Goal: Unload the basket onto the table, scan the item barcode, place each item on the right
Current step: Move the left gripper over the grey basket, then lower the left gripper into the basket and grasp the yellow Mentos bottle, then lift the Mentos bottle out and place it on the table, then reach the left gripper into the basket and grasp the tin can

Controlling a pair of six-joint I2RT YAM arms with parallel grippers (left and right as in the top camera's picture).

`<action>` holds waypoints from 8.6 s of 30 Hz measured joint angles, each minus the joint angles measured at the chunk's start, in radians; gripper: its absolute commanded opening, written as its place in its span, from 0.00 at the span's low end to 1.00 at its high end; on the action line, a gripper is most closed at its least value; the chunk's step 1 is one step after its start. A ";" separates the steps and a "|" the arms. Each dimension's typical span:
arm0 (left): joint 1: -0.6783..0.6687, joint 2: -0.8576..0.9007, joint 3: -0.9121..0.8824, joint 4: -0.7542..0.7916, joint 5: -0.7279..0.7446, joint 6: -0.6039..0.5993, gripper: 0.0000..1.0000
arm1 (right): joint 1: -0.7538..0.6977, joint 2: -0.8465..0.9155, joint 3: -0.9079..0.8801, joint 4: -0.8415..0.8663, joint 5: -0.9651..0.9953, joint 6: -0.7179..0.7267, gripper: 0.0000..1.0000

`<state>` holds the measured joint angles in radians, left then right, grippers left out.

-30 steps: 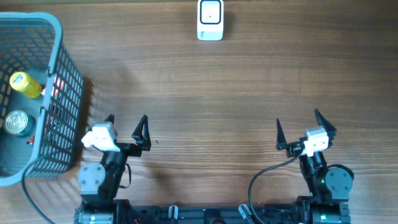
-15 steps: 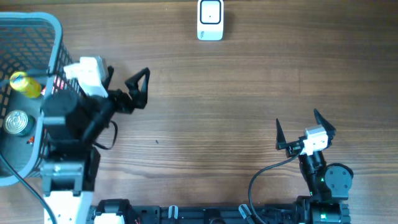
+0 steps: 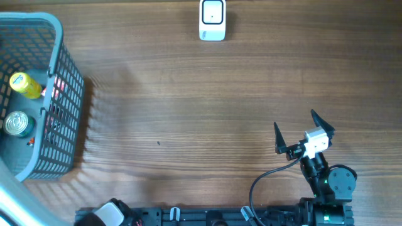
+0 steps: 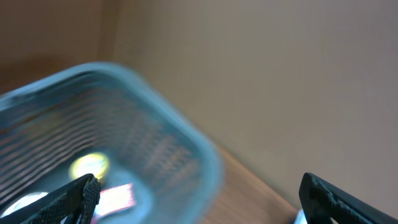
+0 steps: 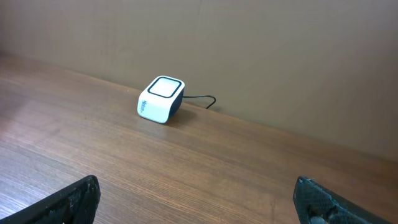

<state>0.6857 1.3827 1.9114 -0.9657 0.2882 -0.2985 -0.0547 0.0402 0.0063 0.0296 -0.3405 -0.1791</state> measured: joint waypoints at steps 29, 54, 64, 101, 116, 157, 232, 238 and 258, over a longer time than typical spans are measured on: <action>0.039 0.438 -0.331 0.274 -0.187 0.051 1.00 | 0.000 0.047 0.000 0.000 -0.007 0.034 1.00; -0.012 0.654 -0.486 0.620 -0.246 0.053 1.00 | 0.000 0.091 0.000 0.000 -0.007 0.034 1.00; -0.050 0.654 -0.486 0.653 -0.288 0.053 0.95 | 0.000 0.096 0.000 0.000 -0.007 0.034 1.00; -0.050 0.061 -0.500 0.549 -0.331 0.022 0.50 | 0.000 0.097 0.000 0.004 -0.007 0.034 1.00; -0.083 -0.128 -0.500 0.486 -0.003 -0.152 0.56 | 0.000 0.097 0.000 0.016 -0.007 0.034 1.00; -0.998 0.480 -0.500 0.438 -0.069 0.354 1.00 | 0.000 0.098 0.000 0.035 -0.007 0.034 1.00; 0.101 0.574 -0.629 0.467 -0.517 -0.171 0.62 | 0.000 0.100 0.000 0.008 -0.016 0.037 1.00; 0.101 0.527 -0.647 0.438 -0.428 -0.171 0.61 | 0.000 0.100 0.000 0.008 -0.014 0.037 1.00; 0.101 0.097 -0.653 0.595 0.306 -0.385 0.62 | 0.000 0.100 0.000 0.023 -0.014 0.037 1.00</action>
<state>0.7868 1.4792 1.2583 -0.3702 0.5938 -0.6834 -0.0547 0.1402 0.0063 0.0521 -0.3542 -0.1421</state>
